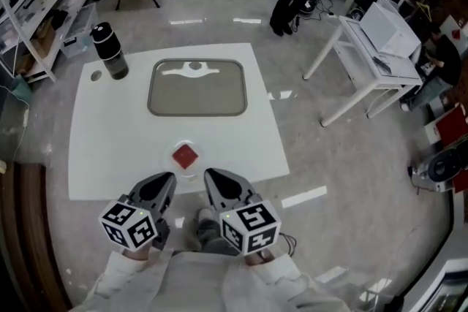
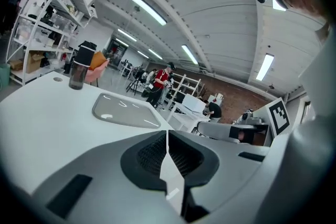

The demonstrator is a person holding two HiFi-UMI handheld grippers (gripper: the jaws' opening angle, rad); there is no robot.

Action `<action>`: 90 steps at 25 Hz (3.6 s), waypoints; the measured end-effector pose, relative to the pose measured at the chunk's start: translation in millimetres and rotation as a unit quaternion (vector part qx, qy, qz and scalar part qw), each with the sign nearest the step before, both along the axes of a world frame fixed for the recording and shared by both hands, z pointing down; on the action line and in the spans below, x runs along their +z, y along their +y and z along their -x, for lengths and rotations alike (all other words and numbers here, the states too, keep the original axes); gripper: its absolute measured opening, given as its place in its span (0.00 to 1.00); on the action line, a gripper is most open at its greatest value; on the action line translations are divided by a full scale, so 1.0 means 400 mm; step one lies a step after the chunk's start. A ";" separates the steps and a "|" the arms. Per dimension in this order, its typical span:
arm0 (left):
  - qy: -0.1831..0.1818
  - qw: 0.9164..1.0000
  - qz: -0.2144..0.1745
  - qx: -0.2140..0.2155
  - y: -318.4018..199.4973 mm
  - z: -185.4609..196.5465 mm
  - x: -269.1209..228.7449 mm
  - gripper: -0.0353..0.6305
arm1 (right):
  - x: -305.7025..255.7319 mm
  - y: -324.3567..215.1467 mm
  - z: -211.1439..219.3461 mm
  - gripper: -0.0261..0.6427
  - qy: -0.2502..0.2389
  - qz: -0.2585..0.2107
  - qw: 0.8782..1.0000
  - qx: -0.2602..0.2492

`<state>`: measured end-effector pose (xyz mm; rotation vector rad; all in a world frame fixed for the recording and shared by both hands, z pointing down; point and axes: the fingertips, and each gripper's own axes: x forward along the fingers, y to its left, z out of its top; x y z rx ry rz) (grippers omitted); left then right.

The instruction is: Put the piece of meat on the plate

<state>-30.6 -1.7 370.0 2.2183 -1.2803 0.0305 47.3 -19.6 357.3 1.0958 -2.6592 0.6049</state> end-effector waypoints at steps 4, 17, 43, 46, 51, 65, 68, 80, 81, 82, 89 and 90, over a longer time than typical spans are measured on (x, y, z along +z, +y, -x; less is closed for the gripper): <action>0.004 1.000 -0.002 -0.013 -0.090 0.003 -0.001 0.08 | 0.012 -0.080 0.003 0.06 0.008 0.005 1.000 -0.021; -0.014 0.999 0.029 -0.032 -0.134 0.003 0.052 0.08 | 0.079 -0.156 -0.009 0.06 0.008 0.039 0.999 -0.029; -0.017 0.992 0.123 -0.006 -0.192 0.120 0.226 0.08 | 0.266 -0.199 0.015 0.06 0.027 0.133 0.990 0.041; -0.022 0.990 0.136 -0.012 -0.194 0.133 0.260 0.08 | 0.290 -0.207 0.019 0.06 0.032 0.141 0.988 0.045; -0.014 0.989 0.148 -0.010 -0.206 0.141 0.299 0.08 | 0.341 -0.210 0.016 0.06 0.038 0.168 0.984 0.044; -0.025 0.982 0.190 0.001 -0.229 0.186 0.366 0.09 | 0.417 -0.210 0.013 0.07 0.066 0.203 0.975 0.066; -0.026 0.979 0.201 0.010 -0.224 0.179 0.378 0.14 | 0.433 -0.205 0.013 0.17 0.063 0.220 0.971 0.066; -0.027 0.971 0.236 0.021 -0.237 0.191 0.423 0.18 | 0.457 -0.217 0.013 0.18 0.066 0.228 0.968 0.087; -0.027 0.970 0.238 0.025 -0.238 0.190 0.425 0.18 | 0.458 -0.217 0.014 0.18 0.062 0.231 0.967 0.088; -0.028 0.970 0.241 0.030 -0.238 0.188 0.428 0.18 | 0.460 -0.217 0.015 0.19 0.058 0.234 0.966 0.089; -0.035 0.968 0.243 0.046 -0.247 0.178 0.438 0.18 | 0.482 -0.219 0.019 0.19 0.056 0.250 0.962 0.092; -0.036 0.968 0.243 0.047 -0.248 0.175 0.437 0.18 | 0.485 -0.219 0.021 0.19 0.056 0.253 0.961 0.092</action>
